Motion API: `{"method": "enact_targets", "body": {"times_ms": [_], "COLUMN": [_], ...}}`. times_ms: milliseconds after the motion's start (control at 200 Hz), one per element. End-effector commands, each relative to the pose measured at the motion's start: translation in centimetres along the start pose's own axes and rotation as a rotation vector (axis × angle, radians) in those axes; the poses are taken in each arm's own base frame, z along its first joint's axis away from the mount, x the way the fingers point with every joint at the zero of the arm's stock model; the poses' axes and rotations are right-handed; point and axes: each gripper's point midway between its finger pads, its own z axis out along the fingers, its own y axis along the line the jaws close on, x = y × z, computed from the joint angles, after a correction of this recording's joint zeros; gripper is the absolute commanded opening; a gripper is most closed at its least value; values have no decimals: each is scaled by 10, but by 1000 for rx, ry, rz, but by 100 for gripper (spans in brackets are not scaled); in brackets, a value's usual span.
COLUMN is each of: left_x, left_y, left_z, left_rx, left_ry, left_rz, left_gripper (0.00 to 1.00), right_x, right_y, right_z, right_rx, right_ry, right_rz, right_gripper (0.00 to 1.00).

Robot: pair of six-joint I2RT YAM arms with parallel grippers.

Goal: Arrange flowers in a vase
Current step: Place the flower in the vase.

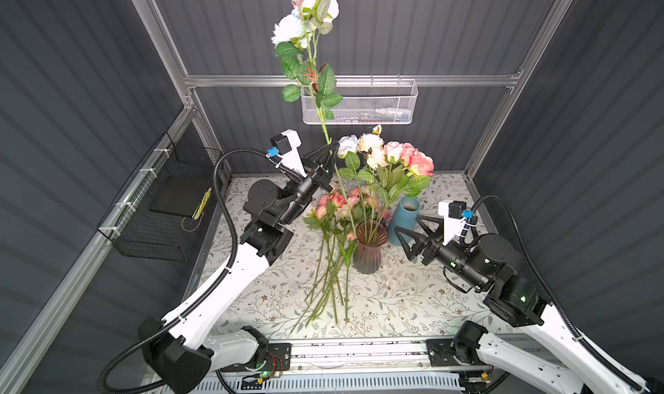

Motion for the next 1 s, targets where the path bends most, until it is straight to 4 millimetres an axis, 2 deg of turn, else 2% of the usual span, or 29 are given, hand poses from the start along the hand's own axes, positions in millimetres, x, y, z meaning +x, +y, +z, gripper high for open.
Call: {"method": "enact_targets", "body": {"times_ms": [0,150,250,525,615,675,790,900,995], "left_x": [-16,7,27,95,111,118,125,120,109], "left_y": [-19,-18,-11,10,13,14,13,11,9], "left_z": [13,31,35,14,3,-3,-17,-31,-46], "left_rx": [84,102,96,29,15,0,-21,-41,-62], "left_ry": [-80,-49,-11,159,216,246,295,313,309], "left_rz": [37,45,38,-5,-15,-20,-33,-46,-44], "left_gripper": [0,0,0,0,12,24,35,54,66], "right_x": [-11,-12,-12,-9,-7,-6,-6,-7,-6], "right_y": [4,5,5,2,1,1,2,2,2], "right_z": [-6,-8,-9,-7,-5,-4,-3,-1,0], "right_rx": [-11,-10,-10,0,-1,0,-5,-5,-5], "right_ry": [-21,-20,-21,-21,-19,-17,-18,-21,-17], "right_rz": [1,4,4,0,0,-1,-1,0,2], "right_gripper": [99,99,99,99,99,99,99,99,99]}}
